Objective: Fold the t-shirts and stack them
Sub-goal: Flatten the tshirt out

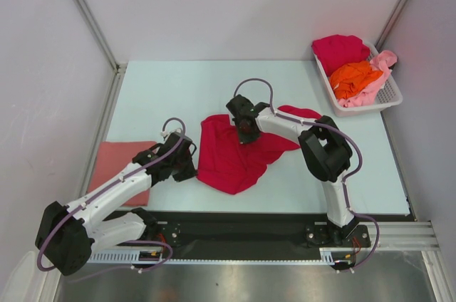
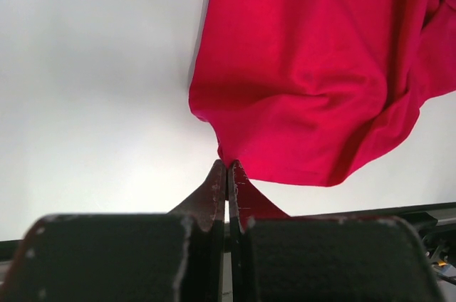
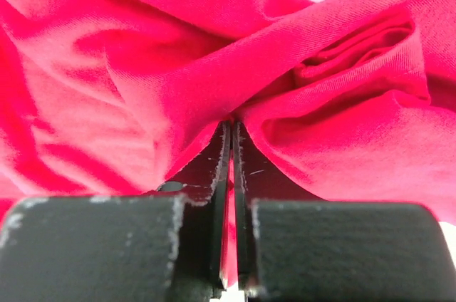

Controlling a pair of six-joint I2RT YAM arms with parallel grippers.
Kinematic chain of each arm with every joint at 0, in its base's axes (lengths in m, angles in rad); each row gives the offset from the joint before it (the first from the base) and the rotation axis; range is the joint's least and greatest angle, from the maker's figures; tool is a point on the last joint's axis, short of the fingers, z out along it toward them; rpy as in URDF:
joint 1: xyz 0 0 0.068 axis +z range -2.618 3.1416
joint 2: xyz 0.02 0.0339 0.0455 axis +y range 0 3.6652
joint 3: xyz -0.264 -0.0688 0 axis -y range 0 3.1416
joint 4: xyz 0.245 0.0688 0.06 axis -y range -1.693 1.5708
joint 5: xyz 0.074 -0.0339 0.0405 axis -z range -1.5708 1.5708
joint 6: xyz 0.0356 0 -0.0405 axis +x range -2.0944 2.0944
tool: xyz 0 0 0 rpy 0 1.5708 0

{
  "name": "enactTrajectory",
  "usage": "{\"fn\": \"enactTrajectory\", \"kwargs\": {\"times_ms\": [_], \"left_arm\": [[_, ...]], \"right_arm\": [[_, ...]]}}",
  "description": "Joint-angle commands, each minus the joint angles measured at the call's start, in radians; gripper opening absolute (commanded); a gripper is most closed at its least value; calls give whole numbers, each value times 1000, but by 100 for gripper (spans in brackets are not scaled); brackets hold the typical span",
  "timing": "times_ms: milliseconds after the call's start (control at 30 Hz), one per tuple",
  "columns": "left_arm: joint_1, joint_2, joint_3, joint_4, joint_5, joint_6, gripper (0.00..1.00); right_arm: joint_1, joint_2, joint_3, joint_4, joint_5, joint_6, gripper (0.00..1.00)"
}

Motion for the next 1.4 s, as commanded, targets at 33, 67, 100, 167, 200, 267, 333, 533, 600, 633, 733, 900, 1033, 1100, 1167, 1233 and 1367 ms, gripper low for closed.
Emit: {"fn": "enactTrajectory", "kwargs": {"times_ms": [33, 67, 100, 167, 200, 267, 333, 533, 600, 633, 733, 900, 1033, 1100, 1167, 1233, 1367], "left_arm": [[13, -15, 24, 7, 2, 14, 0], [15, -21, 30, 4, -6, 17, 0], [16, -21, 37, 1, -9, 20, 0], [27, -24, 63, -8, -19, 34, 0], [28, -24, 71, -11, -21, 37, 1], [42, -30, 100, -19, -27, 48, 0], [53, -38, 135, -21, -36, 63, 0], [119, -38, 286, -50, -79, 111, 0], [149, -31, 344, -57, -88, 129, 0], [168, -19, 411, -62, -107, 134, 0], [186, -12, 566, -64, -154, 154, 0], [193, -21, 778, 53, -249, 264, 0], [193, -51, 927, 178, -305, 347, 1], [193, -80, 976, 220, -317, 385, 0], [193, -103, 1007, 281, -305, 415, 0], [193, -143, 1054, 323, -282, 448, 0], [193, -235, 1090, 366, -256, 484, 0]], "right_arm": [[-16, -18, 1, -4, -3, 0, 0], [-17, -32, 0, -13, 6, -1, 0], [-19, -49, -5, -13, 11, -3, 0], [-22, -114, -23, -18, 29, -7, 0], [-22, -139, -28, -22, 38, -7, 0], [-30, -211, -29, -54, 54, -10, 0], [-36, -284, -28, -87, 84, -23, 0], [-80, -509, -64, -177, 179, -63, 0], [-119, -616, -69, -212, 207, -64, 0], [-135, -656, -63, -222, 234, -67, 0], [-189, -788, -22, -260, 276, -84, 0], [-223, -949, 161, -302, 320, -157, 0], [-232, -1053, 256, -257, 316, -214, 0], [-232, -1114, 311, -226, 307, -228, 0], [-232, -1156, 342, -191, 281, -240, 0], [-232, -1202, 356, -156, 201, -250, 0], [-238, -1270, 452, -143, 69, -253, 0]]}}
